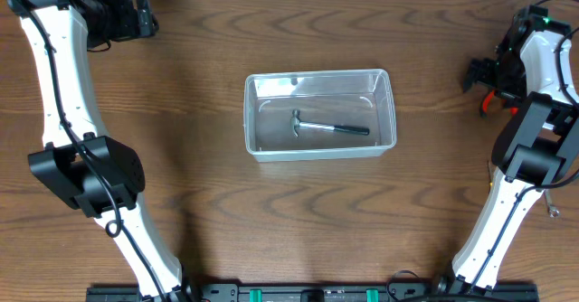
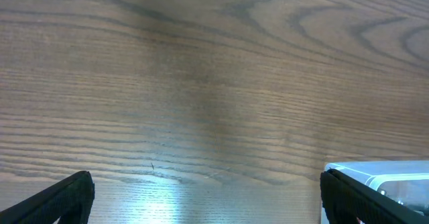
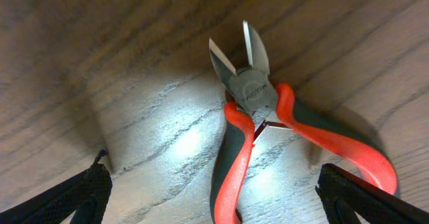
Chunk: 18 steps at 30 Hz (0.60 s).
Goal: Pack container
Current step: 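Lower the right gripper over the red-handled pliers and align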
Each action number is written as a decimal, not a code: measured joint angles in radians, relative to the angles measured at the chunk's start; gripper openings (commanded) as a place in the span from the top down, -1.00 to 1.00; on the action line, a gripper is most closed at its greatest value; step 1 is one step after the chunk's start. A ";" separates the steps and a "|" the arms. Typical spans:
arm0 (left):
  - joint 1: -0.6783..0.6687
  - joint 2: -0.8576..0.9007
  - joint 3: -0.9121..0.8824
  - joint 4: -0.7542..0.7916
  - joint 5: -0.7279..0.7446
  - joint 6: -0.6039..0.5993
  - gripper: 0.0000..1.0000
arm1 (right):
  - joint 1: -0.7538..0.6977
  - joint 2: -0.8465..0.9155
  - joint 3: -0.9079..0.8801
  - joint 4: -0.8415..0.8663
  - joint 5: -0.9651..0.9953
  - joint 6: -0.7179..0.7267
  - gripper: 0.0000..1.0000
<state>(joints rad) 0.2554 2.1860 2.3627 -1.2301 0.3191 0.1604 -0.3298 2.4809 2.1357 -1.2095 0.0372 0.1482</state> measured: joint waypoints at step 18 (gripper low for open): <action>0.000 0.000 0.000 0.000 0.000 0.000 -0.96 | -0.001 0.000 -0.018 0.017 -0.019 -0.001 -0.98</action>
<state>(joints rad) 0.2554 2.1860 2.3627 -1.2301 0.3191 0.1600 -0.3305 2.4809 2.1174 -1.1927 0.0177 0.1471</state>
